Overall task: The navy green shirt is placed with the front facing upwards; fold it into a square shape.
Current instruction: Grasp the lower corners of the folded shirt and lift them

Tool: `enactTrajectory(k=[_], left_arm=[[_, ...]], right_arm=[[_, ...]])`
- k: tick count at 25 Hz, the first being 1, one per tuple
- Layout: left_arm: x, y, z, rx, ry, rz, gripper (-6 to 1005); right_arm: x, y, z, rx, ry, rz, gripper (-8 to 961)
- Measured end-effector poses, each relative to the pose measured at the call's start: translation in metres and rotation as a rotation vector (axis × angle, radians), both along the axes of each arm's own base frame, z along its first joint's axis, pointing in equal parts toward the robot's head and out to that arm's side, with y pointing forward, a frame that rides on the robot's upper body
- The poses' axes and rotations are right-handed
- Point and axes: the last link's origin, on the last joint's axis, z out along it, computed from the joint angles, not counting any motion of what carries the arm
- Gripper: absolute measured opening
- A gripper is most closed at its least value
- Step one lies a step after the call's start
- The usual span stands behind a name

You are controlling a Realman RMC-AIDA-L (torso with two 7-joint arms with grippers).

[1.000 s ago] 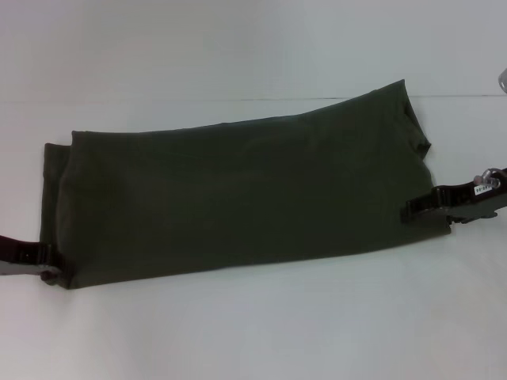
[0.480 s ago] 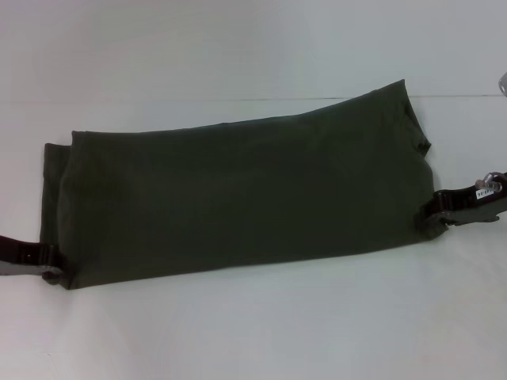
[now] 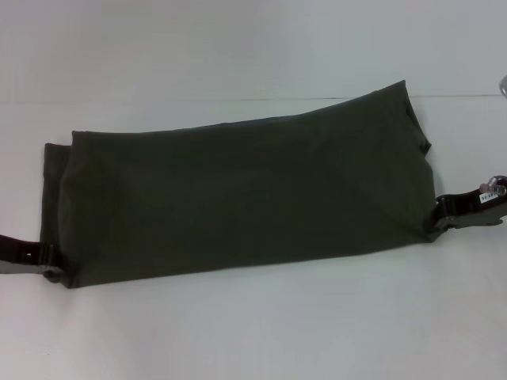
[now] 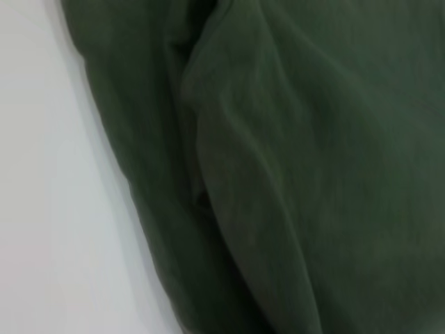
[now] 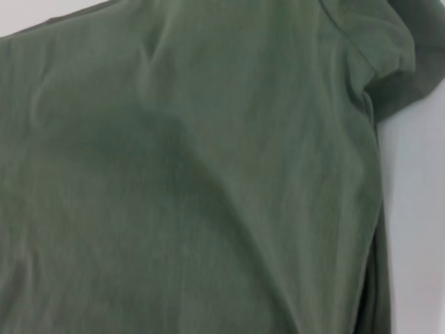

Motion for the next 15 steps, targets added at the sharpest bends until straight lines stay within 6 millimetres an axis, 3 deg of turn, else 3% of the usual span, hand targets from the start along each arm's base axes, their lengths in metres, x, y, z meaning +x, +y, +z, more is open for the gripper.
enactTrajectory(k=[15], left_arm=[[0.004,-0.004,0.009,-0.039,-0.009,-0.006,27]], right_arm=[[-0.002,-0.016,-0.002,-0.11,0.036,0.019,11]])
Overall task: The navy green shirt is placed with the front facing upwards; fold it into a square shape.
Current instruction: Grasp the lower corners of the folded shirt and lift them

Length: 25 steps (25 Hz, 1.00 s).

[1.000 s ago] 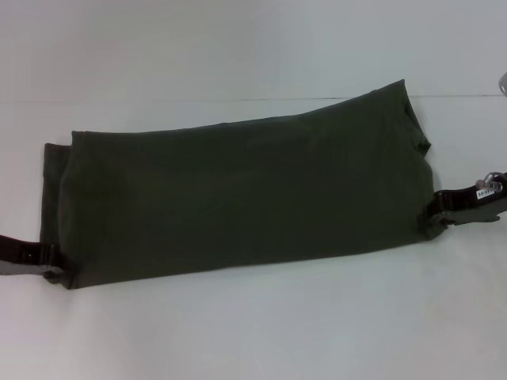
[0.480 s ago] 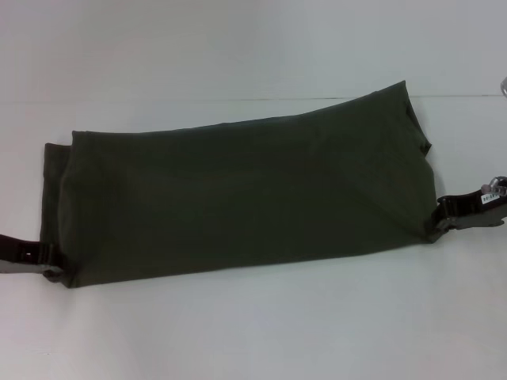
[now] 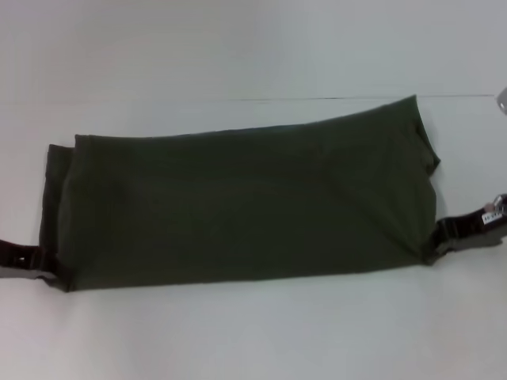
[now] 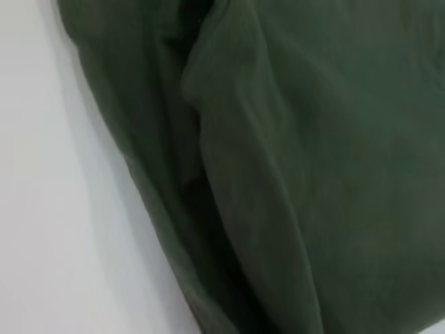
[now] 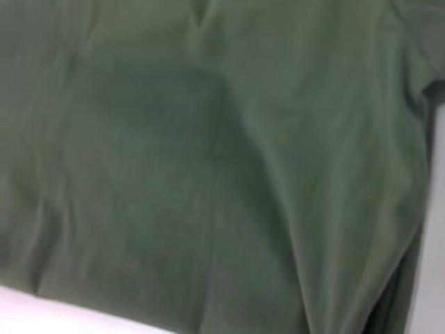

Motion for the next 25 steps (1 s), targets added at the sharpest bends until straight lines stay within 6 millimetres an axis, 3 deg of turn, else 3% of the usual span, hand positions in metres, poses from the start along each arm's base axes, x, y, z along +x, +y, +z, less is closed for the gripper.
enactTrajectory(k=[16,25], left_arm=[[0.003,-0.024,0.019,-0.155,0.013,0.006,27],[0.004,-0.037,0.02,-0.217,-0.015,0.011,28]], right_arm=[[0.002,-0.054,-0.01,-0.298,0.091,-0.027,10],[0.005,-0.075,-0.02,-0.408,0.081,-0.038,10]])
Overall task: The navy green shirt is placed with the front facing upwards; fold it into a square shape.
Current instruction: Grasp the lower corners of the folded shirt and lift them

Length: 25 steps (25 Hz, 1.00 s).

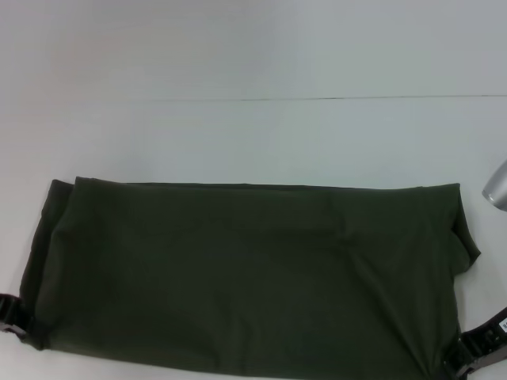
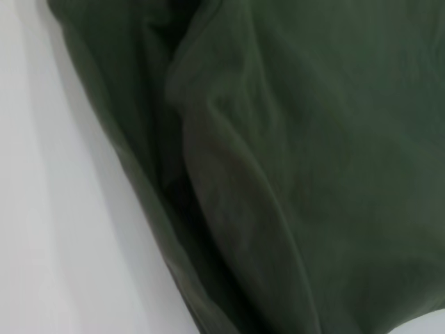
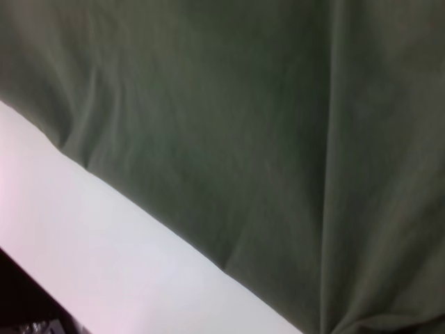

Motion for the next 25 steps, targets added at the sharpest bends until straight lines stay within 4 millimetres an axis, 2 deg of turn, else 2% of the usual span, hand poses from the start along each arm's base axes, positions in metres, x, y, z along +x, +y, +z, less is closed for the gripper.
enactTrajectory(k=[5,14,19,25], left_arm=[[-0.003,-0.004,0.0,-0.004,-0.004,0.01,28],[-0.002,-0.003,0.001,0.006,-0.005,0.007,29],[-0.001,0.0,0.002,0.011,-0.004,0.001,29],[0.0,0.002,0.003,0.015,-0.003,-0.003,29]], right_arm=[[0.003,-0.002,0.002,0.007,0.002,-0.014,10],[0.001,0.007,0.014,0.065,0.009,-0.042,10],[-0.003,0.005,0.018,0.032,0.009,-0.054,58],[-0.005,0.005,0.028,0.008,0.002,-0.055,177]])
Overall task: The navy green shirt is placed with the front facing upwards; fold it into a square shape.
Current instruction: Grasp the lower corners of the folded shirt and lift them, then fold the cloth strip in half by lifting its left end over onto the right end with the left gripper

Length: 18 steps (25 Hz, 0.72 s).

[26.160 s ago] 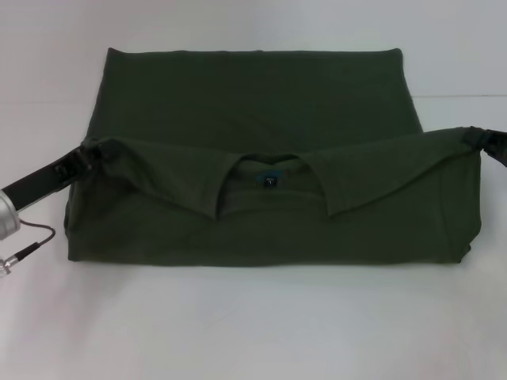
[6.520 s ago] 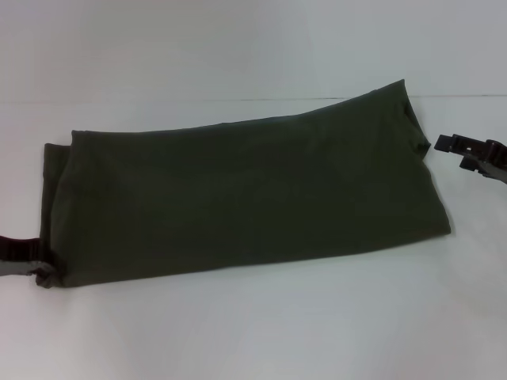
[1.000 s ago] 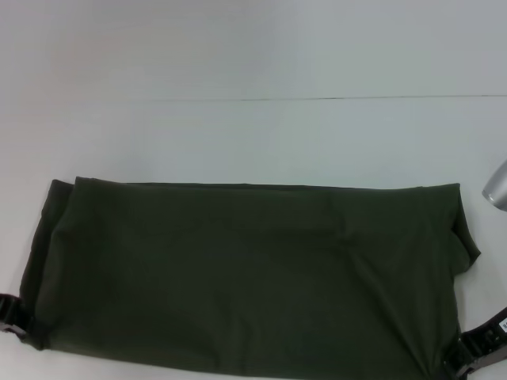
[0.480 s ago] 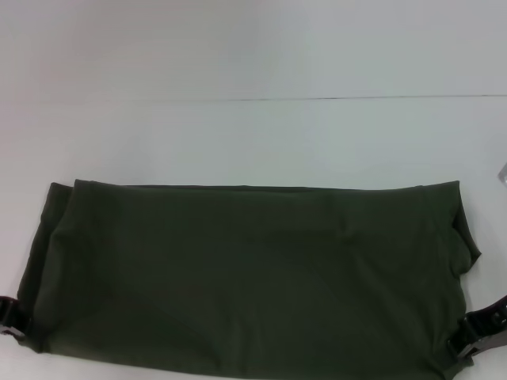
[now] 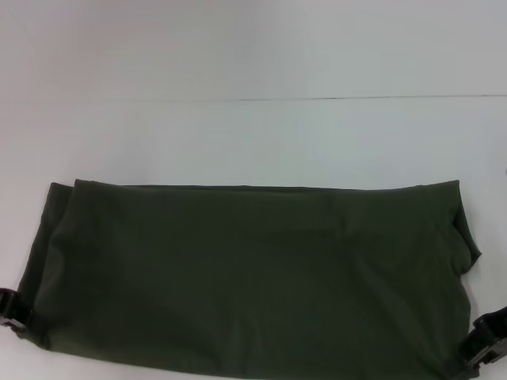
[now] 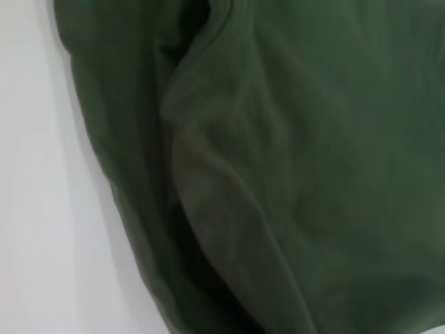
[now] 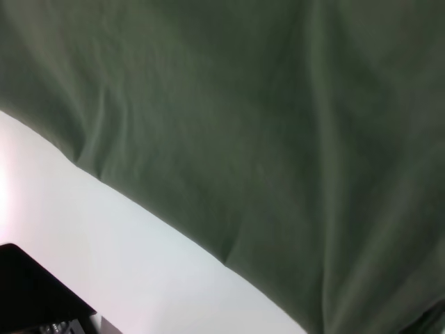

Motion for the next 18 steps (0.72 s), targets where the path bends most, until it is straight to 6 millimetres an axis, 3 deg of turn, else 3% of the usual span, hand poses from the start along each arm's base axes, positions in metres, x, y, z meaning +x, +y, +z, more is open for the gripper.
enactTrajectory(k=[5,16,18], left_arm=[[0.002,0.003,0.001,0.002,0.002,0.0,29],[0.004,0.006,0.005,0.017,0.002,0.0,30],[0.004,0.007,0.005,0.017,0.002,-0.004,30]], right_arm=[[-0.003,0.006,0.016,0.004,-0.015,-0.002,276],[-0.022,0.018,0.037,-0.022,-0.04,0.041,316],[-0.029,0.022,0.045,0.027,0.012,0.045,371]])
